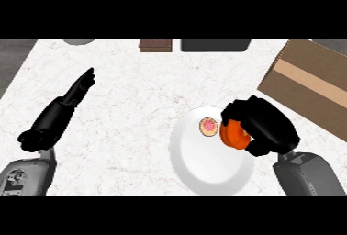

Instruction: Pick the squash from the plate and place it in the cardboard box

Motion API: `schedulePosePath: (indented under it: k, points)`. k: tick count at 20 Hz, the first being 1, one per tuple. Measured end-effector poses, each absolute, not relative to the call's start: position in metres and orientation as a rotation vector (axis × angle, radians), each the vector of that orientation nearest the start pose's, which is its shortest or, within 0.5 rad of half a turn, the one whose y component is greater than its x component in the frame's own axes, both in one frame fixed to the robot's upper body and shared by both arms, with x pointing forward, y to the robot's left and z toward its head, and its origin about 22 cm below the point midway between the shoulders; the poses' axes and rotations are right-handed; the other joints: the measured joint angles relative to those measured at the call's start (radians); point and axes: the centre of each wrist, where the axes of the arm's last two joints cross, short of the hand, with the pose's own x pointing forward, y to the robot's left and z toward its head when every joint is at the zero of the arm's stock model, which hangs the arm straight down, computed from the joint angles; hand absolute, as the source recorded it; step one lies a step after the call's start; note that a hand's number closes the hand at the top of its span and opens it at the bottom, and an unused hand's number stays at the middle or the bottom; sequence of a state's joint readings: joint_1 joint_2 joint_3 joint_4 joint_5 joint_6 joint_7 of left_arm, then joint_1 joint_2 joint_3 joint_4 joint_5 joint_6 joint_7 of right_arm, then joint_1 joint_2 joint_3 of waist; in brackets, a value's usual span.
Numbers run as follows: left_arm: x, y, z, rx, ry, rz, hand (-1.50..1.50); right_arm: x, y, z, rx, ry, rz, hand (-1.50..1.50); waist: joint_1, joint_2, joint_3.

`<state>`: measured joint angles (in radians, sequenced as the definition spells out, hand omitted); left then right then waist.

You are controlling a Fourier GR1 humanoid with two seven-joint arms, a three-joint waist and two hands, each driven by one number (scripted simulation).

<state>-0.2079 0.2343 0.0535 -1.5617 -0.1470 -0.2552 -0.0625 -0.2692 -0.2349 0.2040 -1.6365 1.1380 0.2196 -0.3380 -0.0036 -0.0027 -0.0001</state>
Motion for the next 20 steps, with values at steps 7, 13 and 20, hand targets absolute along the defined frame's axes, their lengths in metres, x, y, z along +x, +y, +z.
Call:
schedulePosePath:
  k: [7,13,20]
  points:
    - [0.293,0.269,0.068,0.108,-1.742,-0.523,0.0,0.289,-0.228,0.145,-0.859,-1.84,1.208,1.5,-0.007,-0.001,0.0]
    - [0.29,0.266,0.062,0.105,-1.747,-0.531,0.0,0.309,-0.267,0.178,-0.968,-1.775,0.879,1.5,0.003,0.002,0.0]
    - [0.291,0.263,0.066,0.093,-1.752,-0.538,0.0,0.348,-0.33,0.204,-1.051,-1.686,0.704,1.5,0.015,0.007,0.0]
